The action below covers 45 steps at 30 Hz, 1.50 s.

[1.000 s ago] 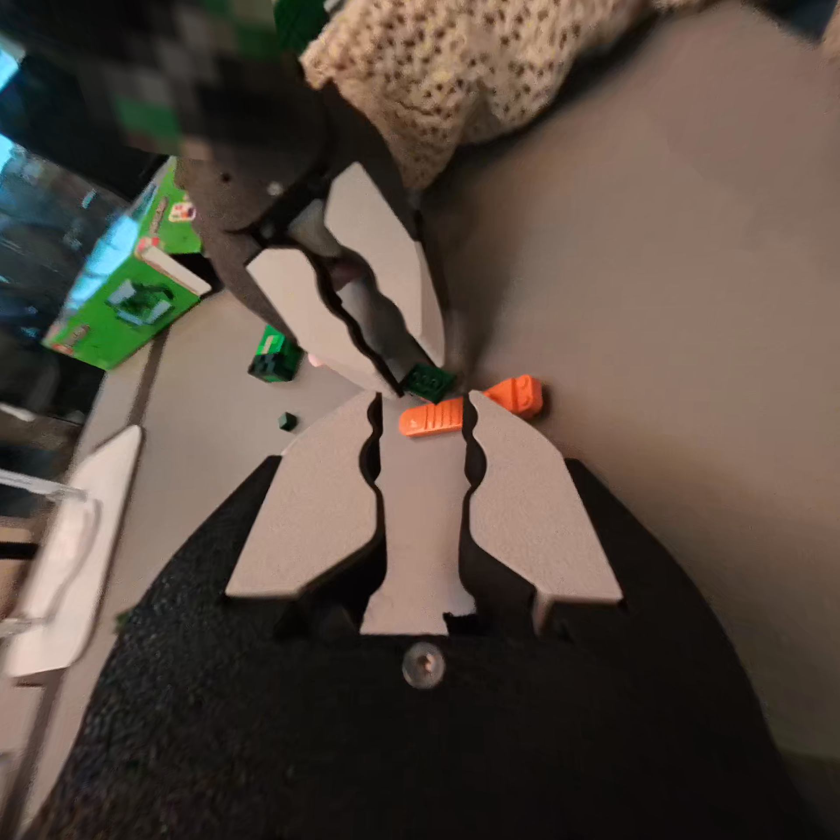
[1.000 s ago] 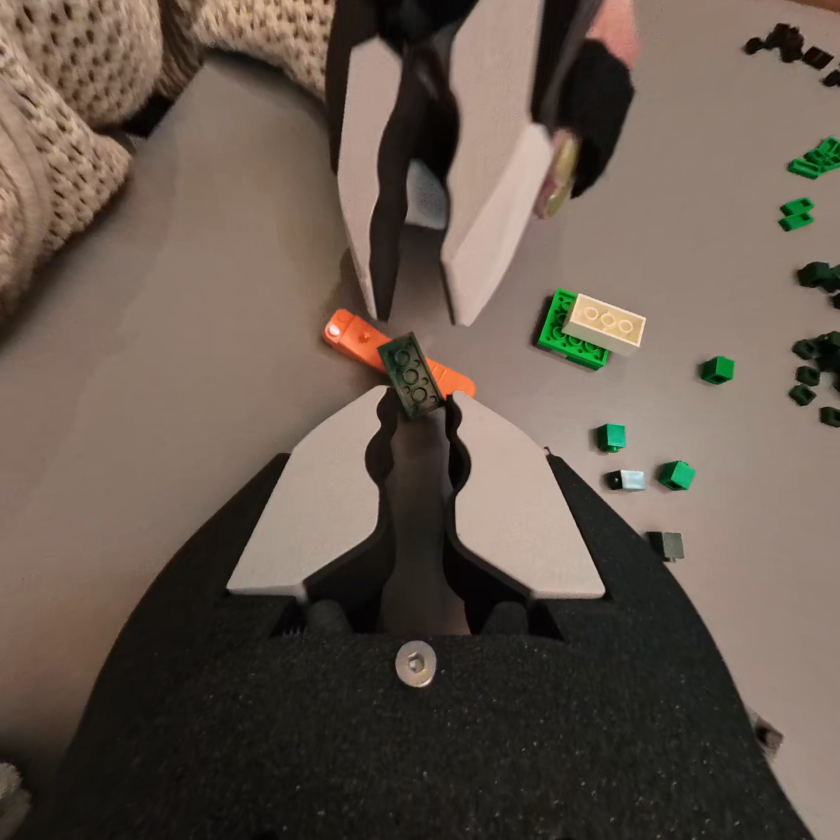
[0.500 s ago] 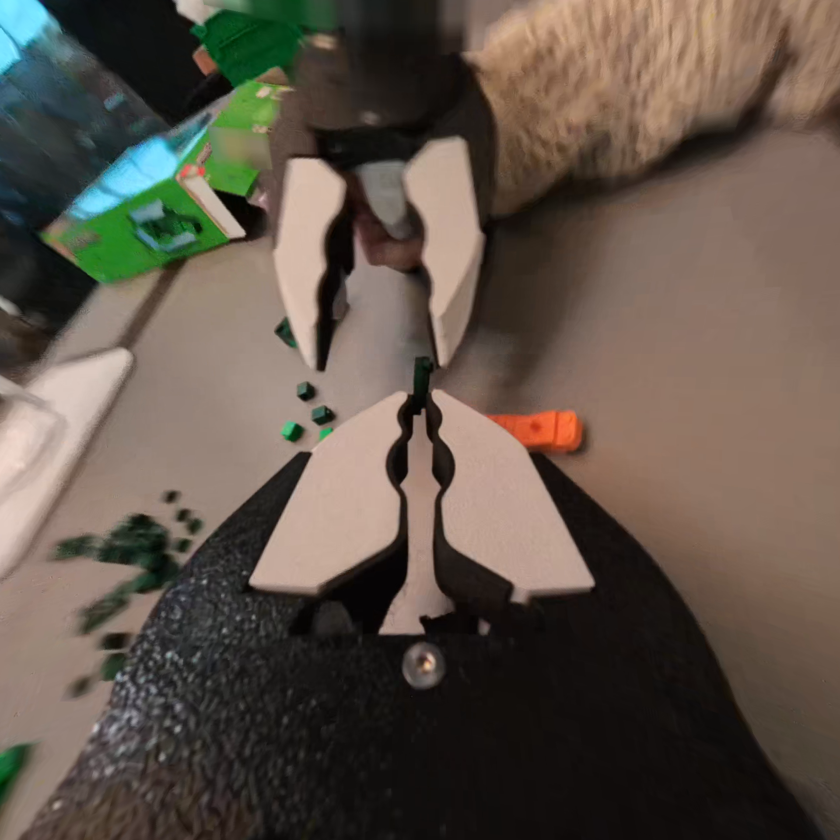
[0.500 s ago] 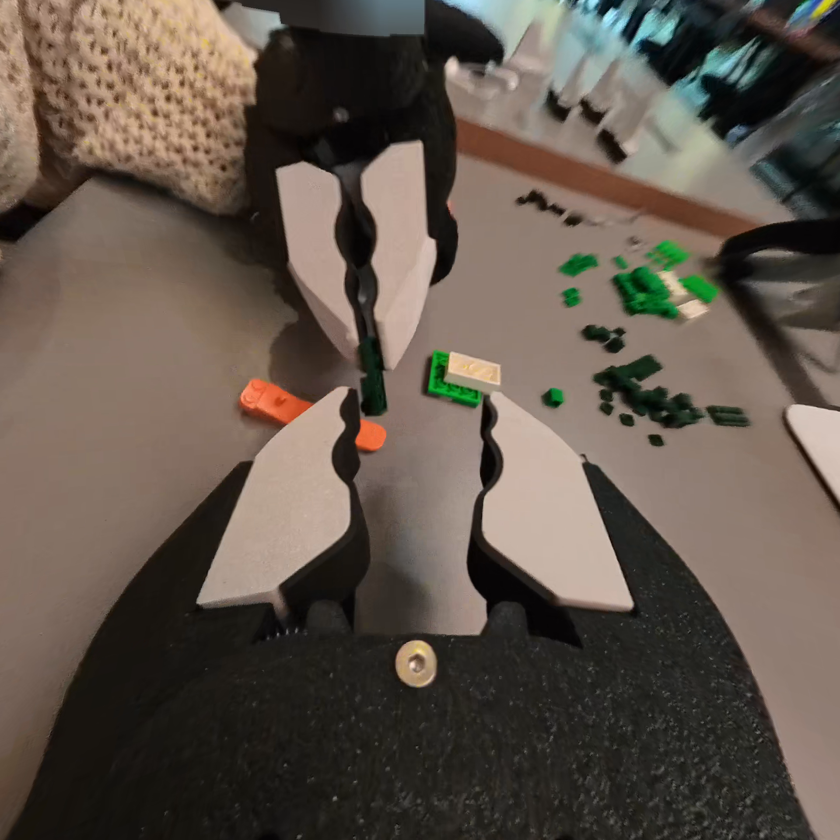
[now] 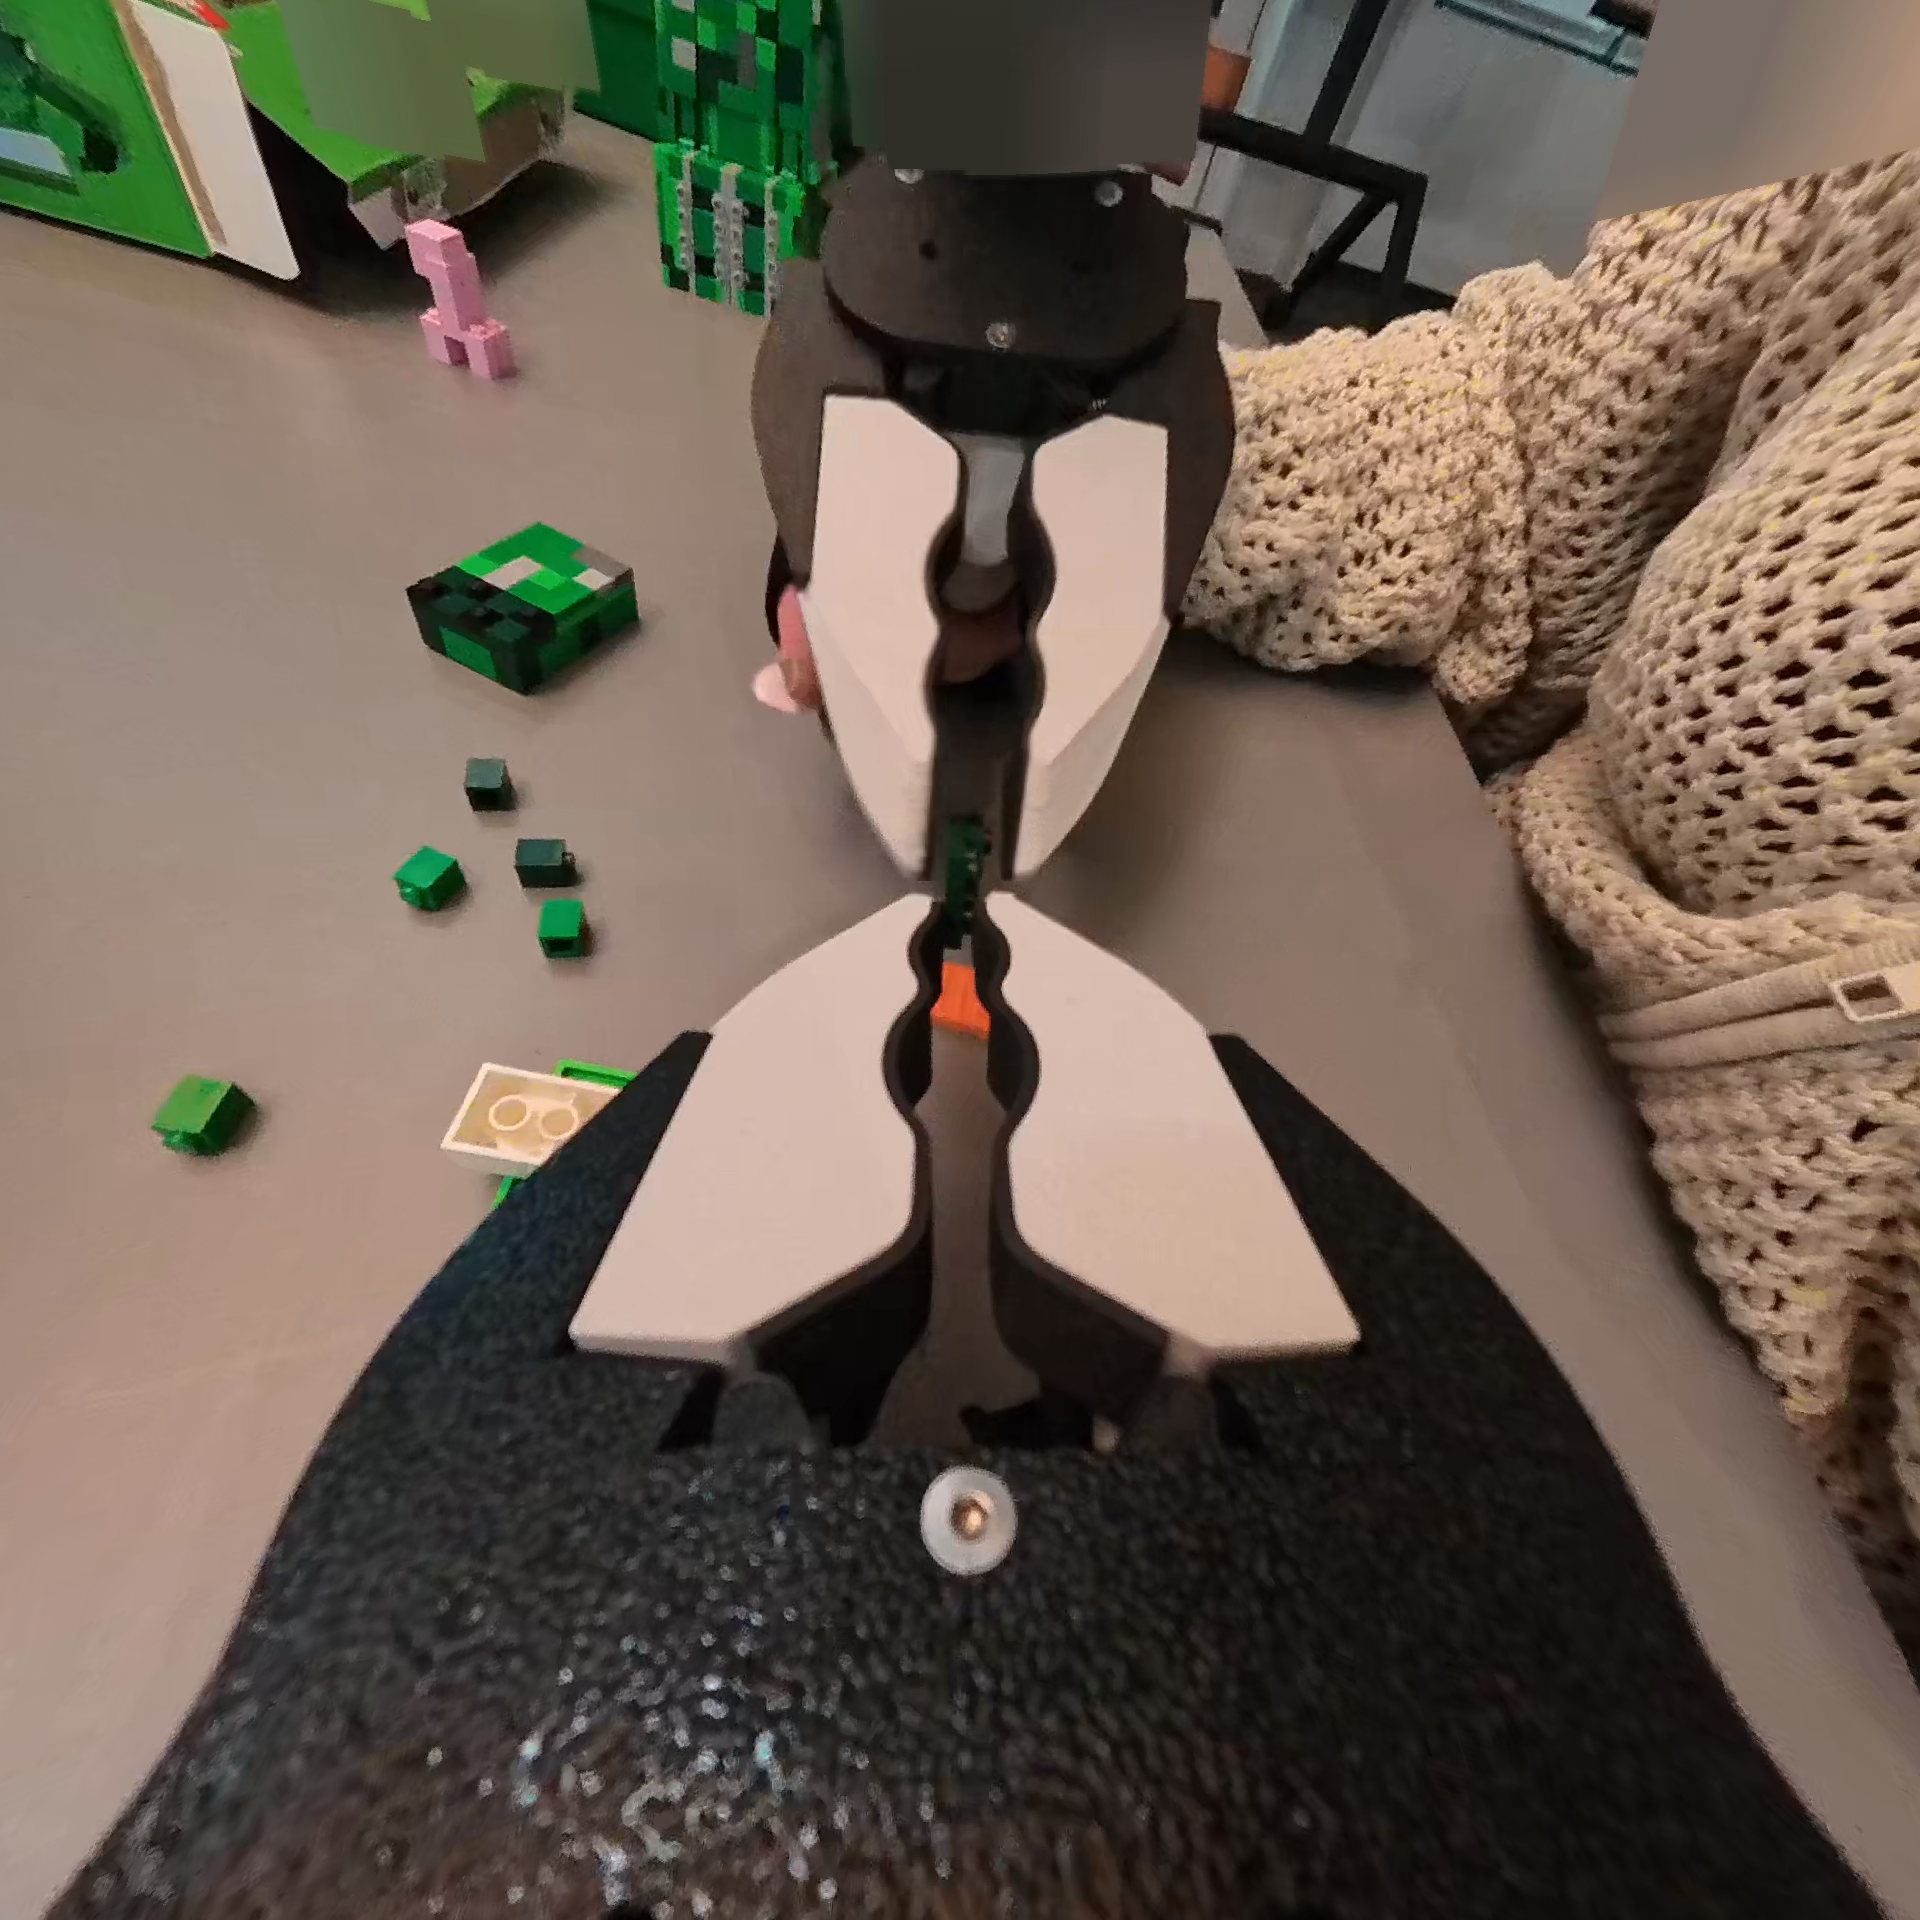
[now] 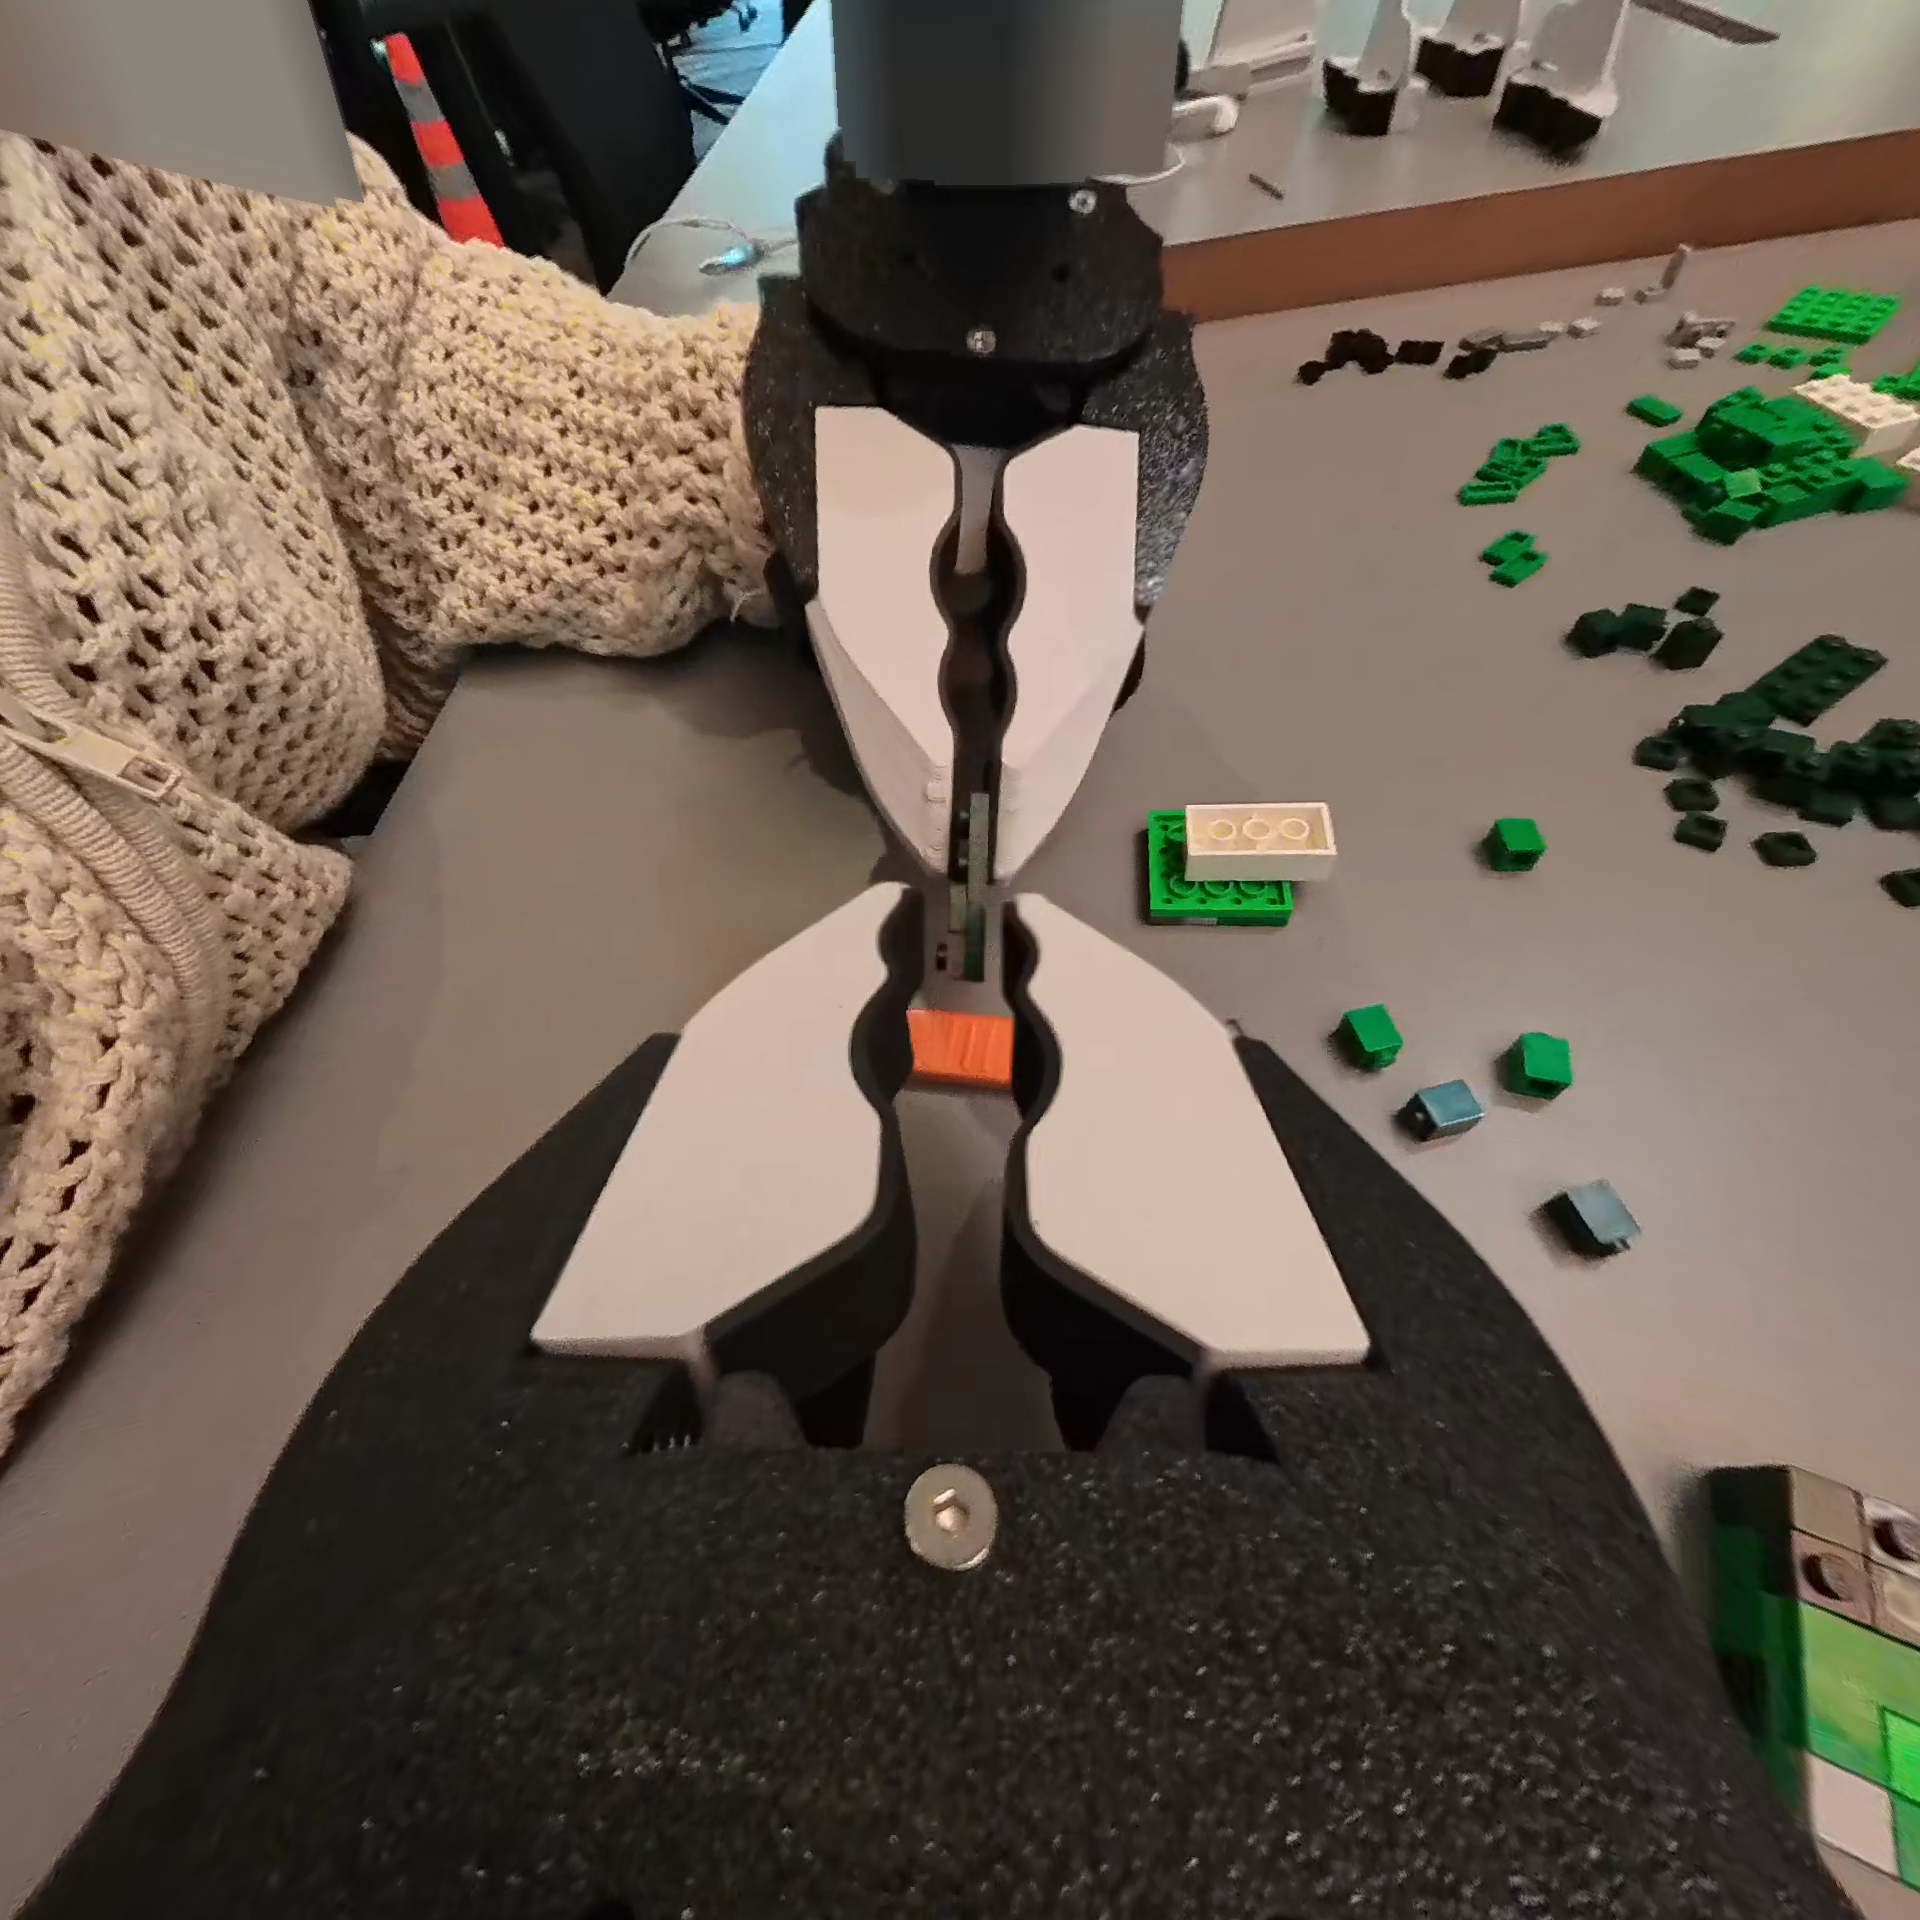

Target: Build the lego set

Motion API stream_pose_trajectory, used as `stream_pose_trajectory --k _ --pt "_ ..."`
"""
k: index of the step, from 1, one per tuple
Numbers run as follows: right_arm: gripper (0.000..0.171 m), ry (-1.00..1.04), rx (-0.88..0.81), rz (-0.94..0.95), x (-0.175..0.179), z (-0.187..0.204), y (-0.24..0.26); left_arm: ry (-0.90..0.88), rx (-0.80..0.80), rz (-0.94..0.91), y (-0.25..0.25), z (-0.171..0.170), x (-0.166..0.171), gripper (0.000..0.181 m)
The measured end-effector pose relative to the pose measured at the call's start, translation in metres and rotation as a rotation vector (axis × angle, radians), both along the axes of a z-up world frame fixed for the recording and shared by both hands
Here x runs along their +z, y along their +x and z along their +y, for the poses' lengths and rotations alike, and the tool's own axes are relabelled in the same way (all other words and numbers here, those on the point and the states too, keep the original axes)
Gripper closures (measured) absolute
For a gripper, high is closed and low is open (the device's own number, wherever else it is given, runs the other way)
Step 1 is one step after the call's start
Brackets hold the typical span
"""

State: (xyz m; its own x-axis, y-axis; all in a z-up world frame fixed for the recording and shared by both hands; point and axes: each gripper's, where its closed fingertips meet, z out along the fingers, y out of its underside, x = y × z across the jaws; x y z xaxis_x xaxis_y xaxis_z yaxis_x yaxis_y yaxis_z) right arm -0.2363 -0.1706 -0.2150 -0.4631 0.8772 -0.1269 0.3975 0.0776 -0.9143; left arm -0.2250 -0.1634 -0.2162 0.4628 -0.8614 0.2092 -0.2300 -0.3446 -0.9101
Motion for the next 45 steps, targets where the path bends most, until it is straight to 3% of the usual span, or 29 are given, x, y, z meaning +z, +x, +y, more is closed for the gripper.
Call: stream_pose_trajectory --k 1,4,7,9,14,20,22,25,29,31,45 --pt "0.165 0.010 0.006 -0.017 -0.003 -0.001 0.001 0.003 -0.004 0.012 0.001 0.000 -0.001 0.177" --pt "0.165 -0.025 -0.058 -0.021 -0.002 0.006 -0.003 0.058 0.056 0.017 -0.003 0.008 0.002 0.174" --pt "0.165 -0.270 -0.122 0.032 0.017 0.009 -0.013 0.261 0.196 0.066 -0.013 0.024 0.012 0.130" --pt "0.165 -0.456 -0.146 0.069 0.029 0.011 -0.019 0.420 0.239 0.207 -0.016 0.027 0.013 0.122" --pt "0.165 -0.662 -0.146 0.081 0.036 0.012 -0.024 0.732 0.310 0.438 -0.015 0.027 0.024 0.136" --pt "0.165 -0.733 -0.119 0.068 0.036 0.008 -0.026 0.747 0.322 0.441 -0.018 0.028 0.027 0.146" --pt "0.163 -0.697 -0.112 0.098 0.038 0.008 -0.025 0.702 0.306 0.399 -0.017 0.027 0.026 0.146" --pt "0.135 -0.475 -0.085 0.220 0.042 0.014 -0.014 0.582 0.236 0.320 -0.014 0.023 0.020 0.146" --pt "0.138 -0.034 0.008 0.321 0.034 0.007 0.004 0.415 0.107 0.217 -0.003 0.012 0.010 0.146" --pt "0.140 0.088 0.048 0.308 0.026 -0.001 0.007 0.371 0.059 0.215 0.001 0.008 0.004 0.146" --pt "0.158 0.283 0.154 0.235 0.001 -0.015 0.012 0.273 -0.063 0.232 0.015 -0.005 -0.015 0.146"
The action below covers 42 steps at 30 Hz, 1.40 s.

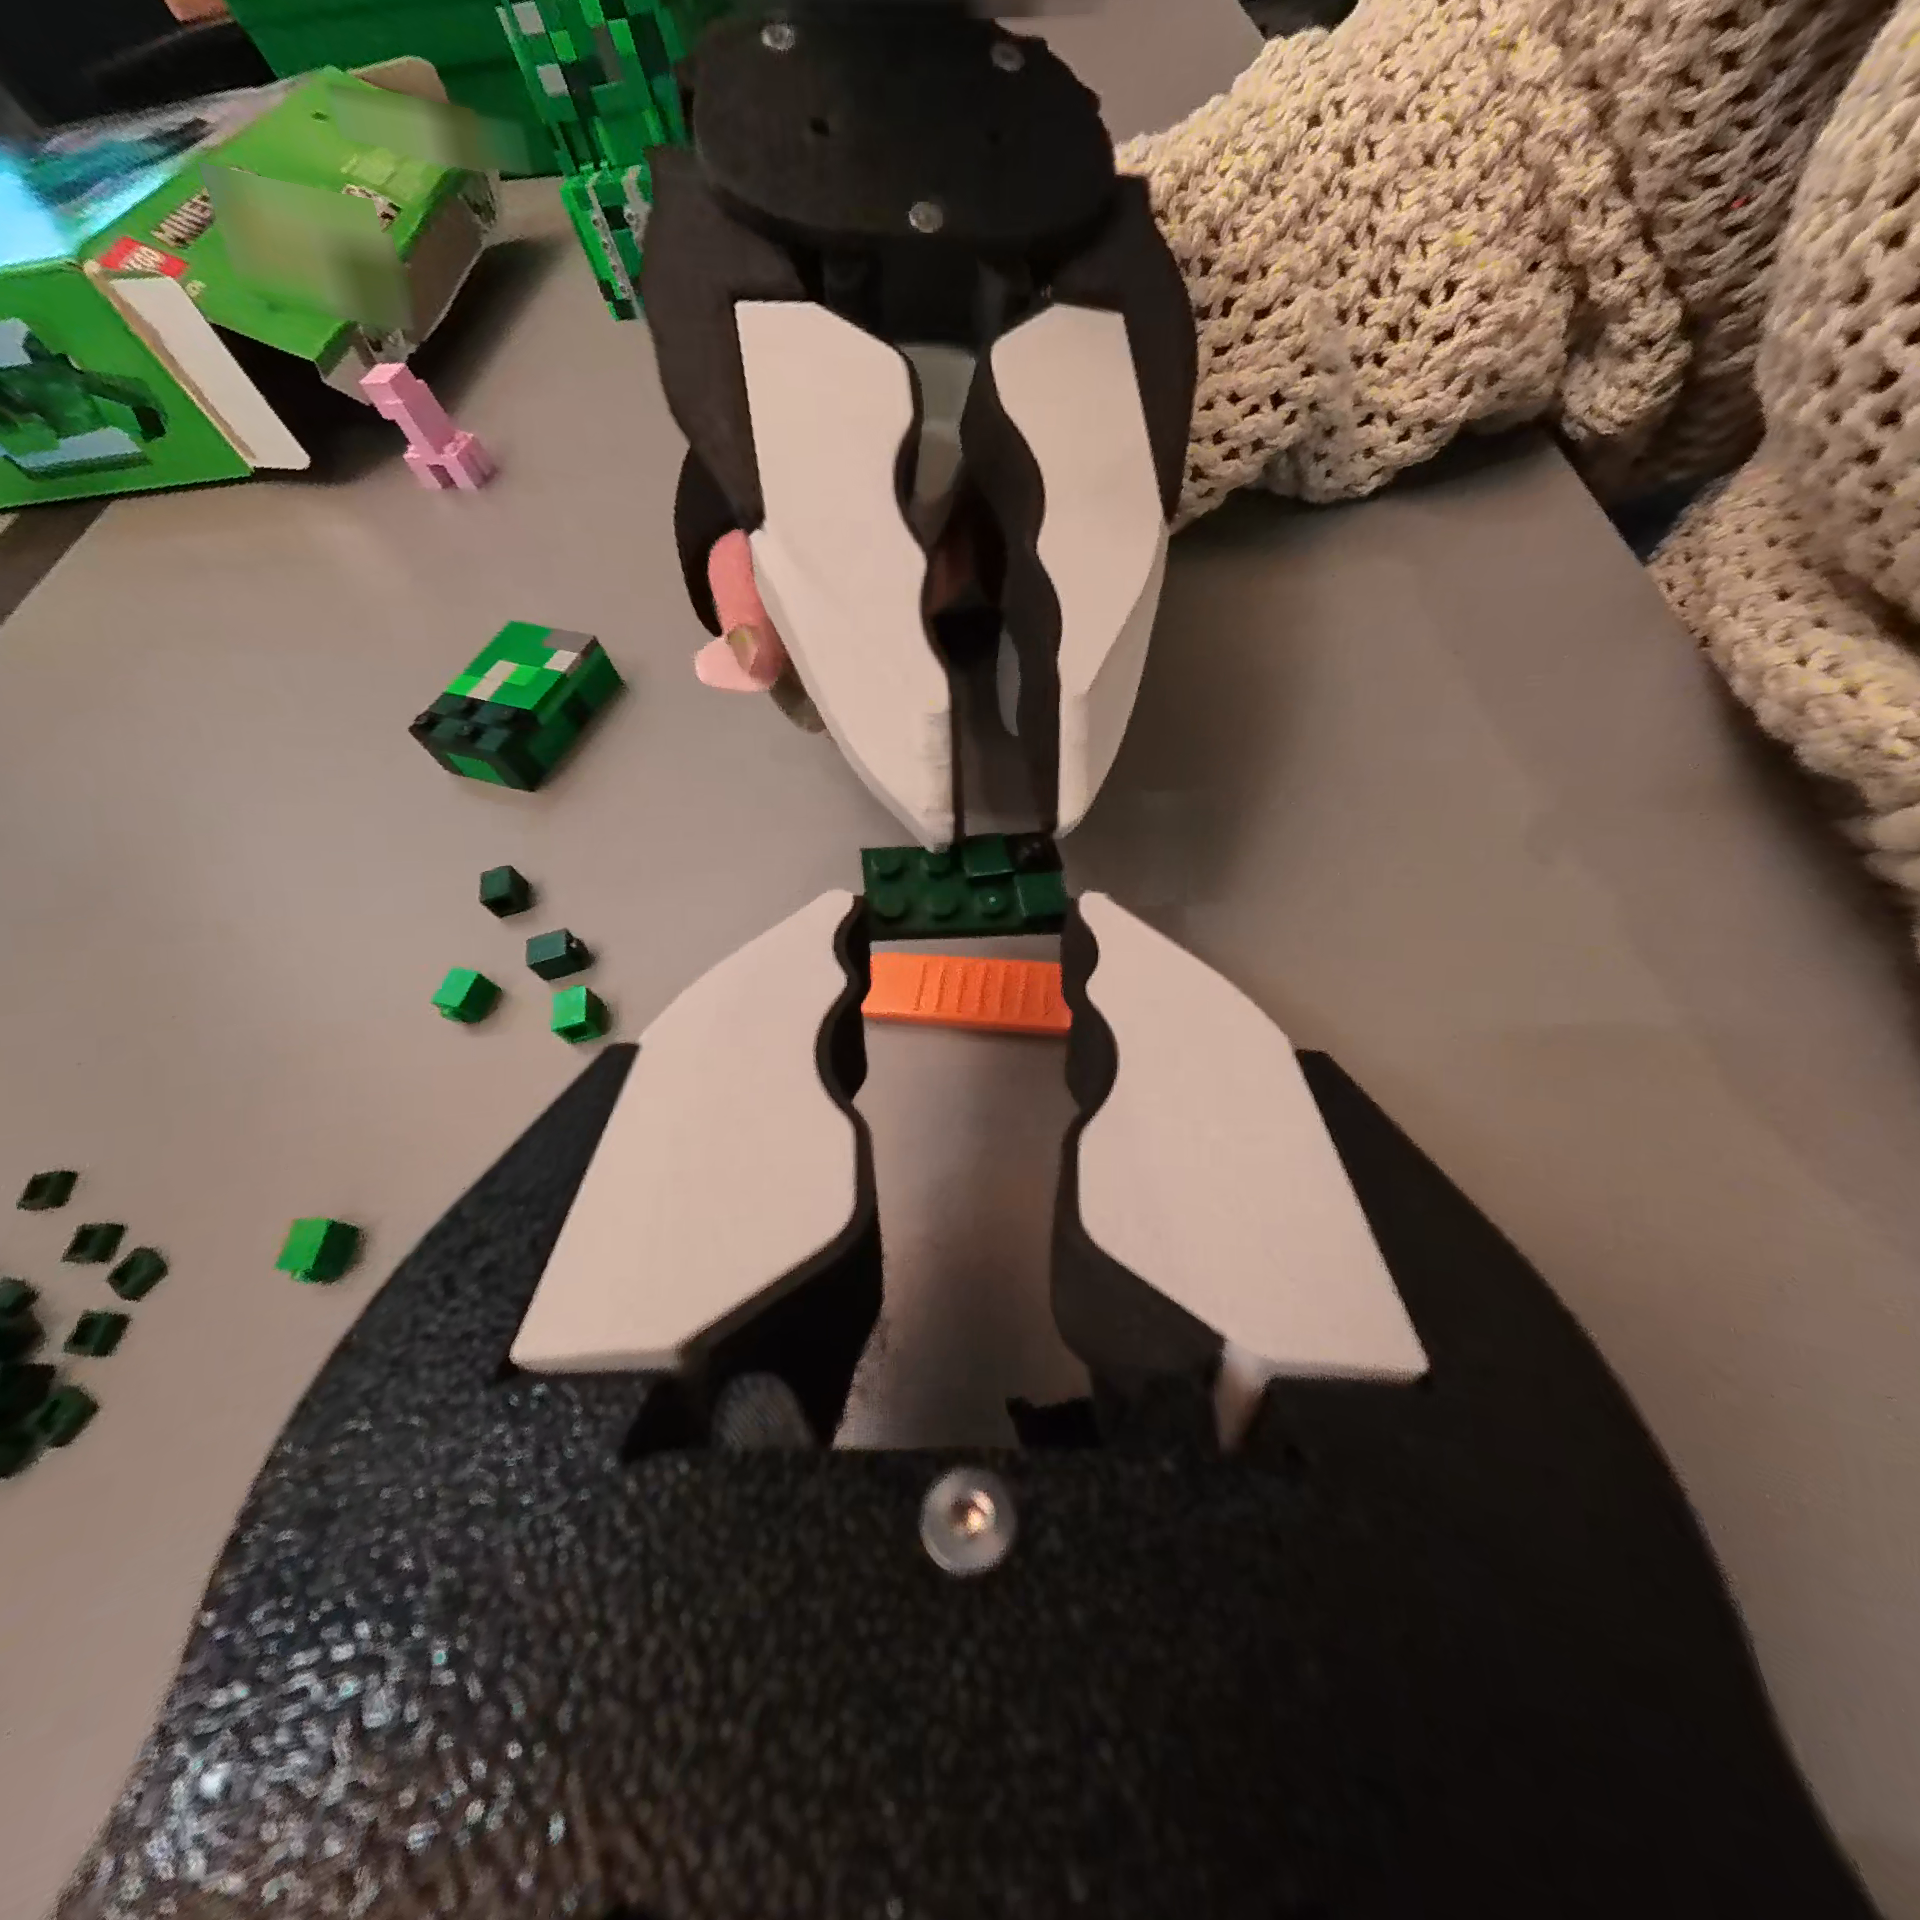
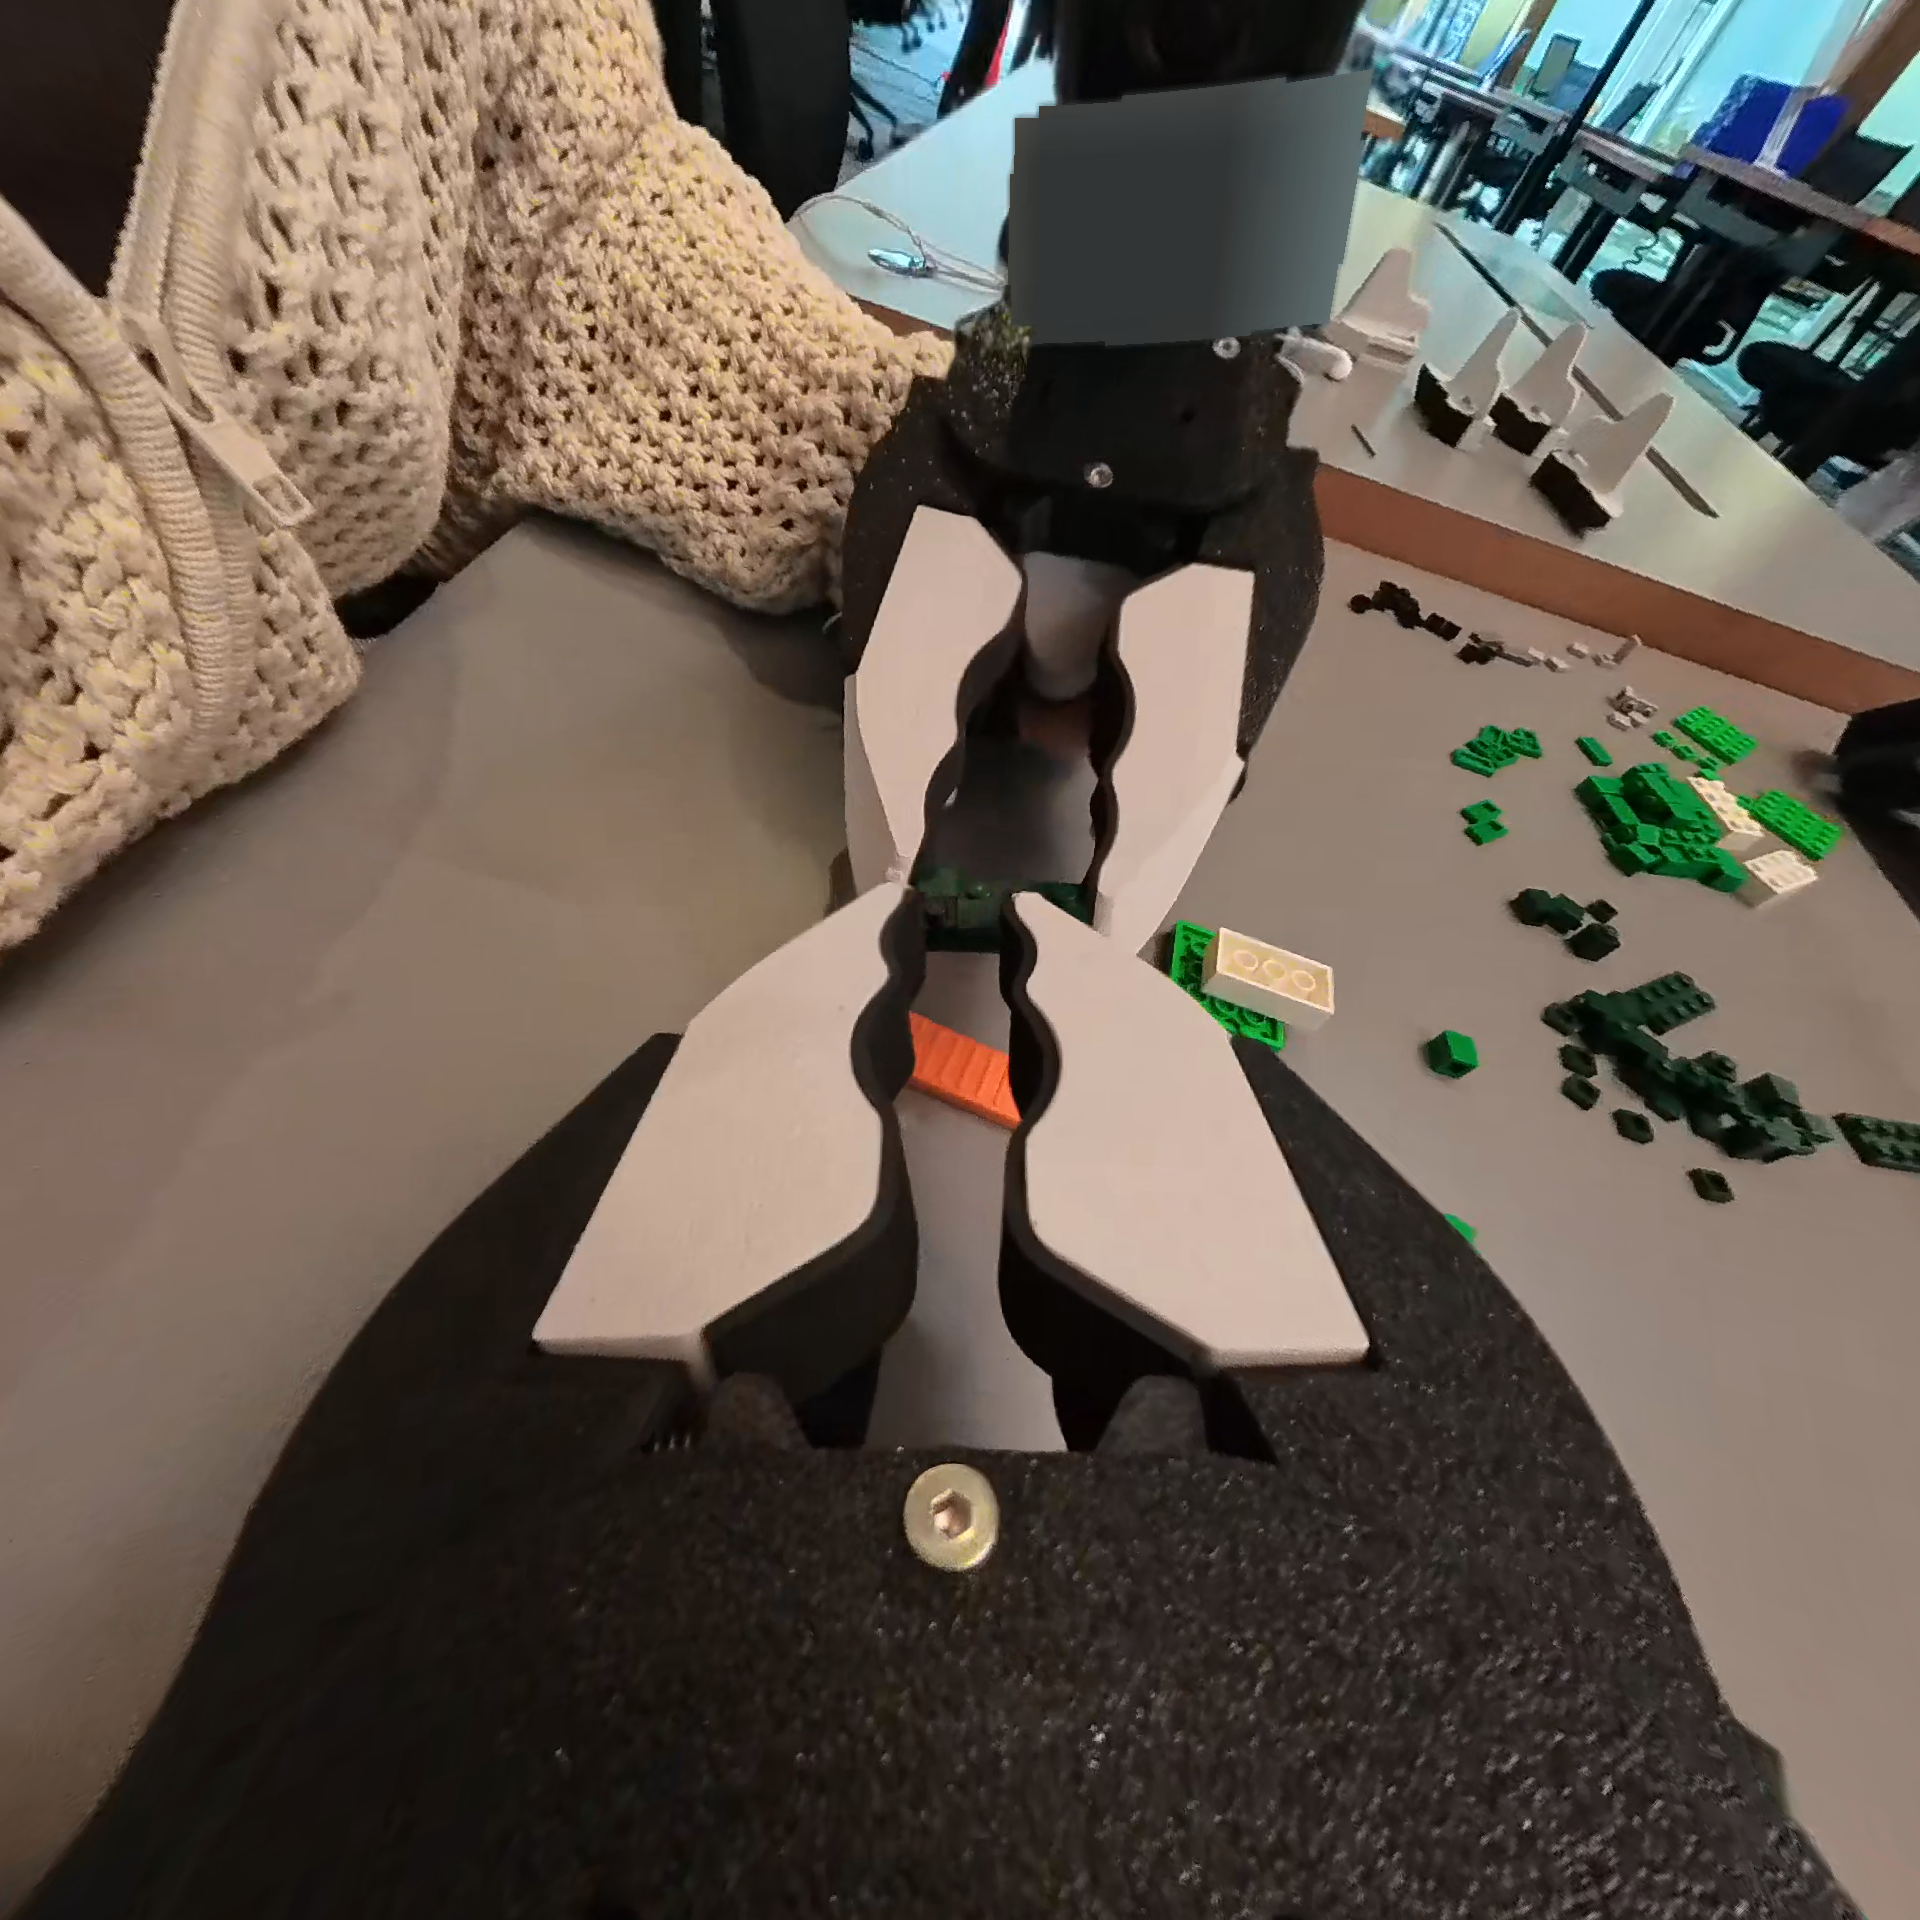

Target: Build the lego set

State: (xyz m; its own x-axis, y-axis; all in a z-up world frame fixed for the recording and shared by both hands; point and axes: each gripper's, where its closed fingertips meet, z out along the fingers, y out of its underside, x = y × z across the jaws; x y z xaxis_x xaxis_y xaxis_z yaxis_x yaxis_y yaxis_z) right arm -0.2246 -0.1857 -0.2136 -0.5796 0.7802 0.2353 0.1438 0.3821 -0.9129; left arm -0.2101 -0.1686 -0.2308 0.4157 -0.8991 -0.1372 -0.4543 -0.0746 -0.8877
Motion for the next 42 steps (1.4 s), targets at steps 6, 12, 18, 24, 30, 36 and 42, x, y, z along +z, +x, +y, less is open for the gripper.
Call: stream_pose_trajectory --k 6,12,18,24,30,36,42 --pt "0.151 0.020 -0.005 0.012 0.003 -0.001 0.002 -0.024 0.008 -0.042 -0.001 0.001 0.004 0.146" --pt "0.150 -0.049 0.001 -0.004 0.004 0.004 0.002 -0.022 0.020 -0.069 -0.003 0.002 0.008 0.146" --pt "0.148 -0.067 -0.015 -0.010 0.005 0.007 0.004 -0.021 0.055 -0.082 -0.006 0.006 0.010 0.146" --pt "0.153 -0.087 -0.028 0.004 0.007 0.011 0.005 -0.031 0.068 -0.103 -0.009 0.008 0.012 0.146" --pt "0.152 -0.071 -0.022 -0.004 0.005 0.011 0.006 -0.023 0.072 -0.099 -0.009 0.008 0.013 0.146" --pt "0.151 -0.069 -0.034 -0.002 0.005 0.011 0.005 -0.028 0.082 -0.107 -0.011 0.008 0.014 0.147" --pt "0.152 -0.060 -0.046 0.003 0.006 0.011 0.004 -0.035 0.087 -0.103 -0.012 0.008 0.014 0.147"
